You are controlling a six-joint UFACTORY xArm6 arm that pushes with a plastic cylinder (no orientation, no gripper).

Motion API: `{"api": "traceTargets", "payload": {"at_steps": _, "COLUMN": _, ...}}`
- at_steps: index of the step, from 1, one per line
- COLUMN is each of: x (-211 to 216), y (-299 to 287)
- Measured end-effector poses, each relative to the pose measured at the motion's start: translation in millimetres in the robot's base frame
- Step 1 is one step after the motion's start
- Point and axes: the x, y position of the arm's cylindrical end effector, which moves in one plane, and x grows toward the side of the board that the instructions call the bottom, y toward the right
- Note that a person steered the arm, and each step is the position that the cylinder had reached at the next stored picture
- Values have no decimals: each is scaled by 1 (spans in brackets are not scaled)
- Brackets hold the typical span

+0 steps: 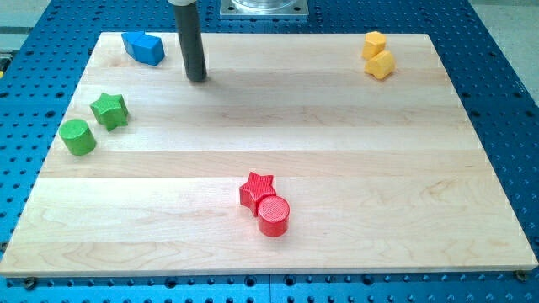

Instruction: Place the green circle left to the green star

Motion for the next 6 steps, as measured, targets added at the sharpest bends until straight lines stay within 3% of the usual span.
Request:
{"api": "traceTargets", "payload": {"at_steps": 2, "x": 1, "y": -6}}
{"api": "traceTargets", "payload": {"at_steps": 3, "x": 2, "y": 29}}
{"api": "traceTargets", "payload": {"at_steps": 4, "x": 53, "y": 44}}
{"api": "traceTargets", "payload": {"at_steps": 5, "x": 171, "y": 17}}
{"api": "traceTargets", "payload": {"at_steps": 6, "x": 224, "y": -97}}
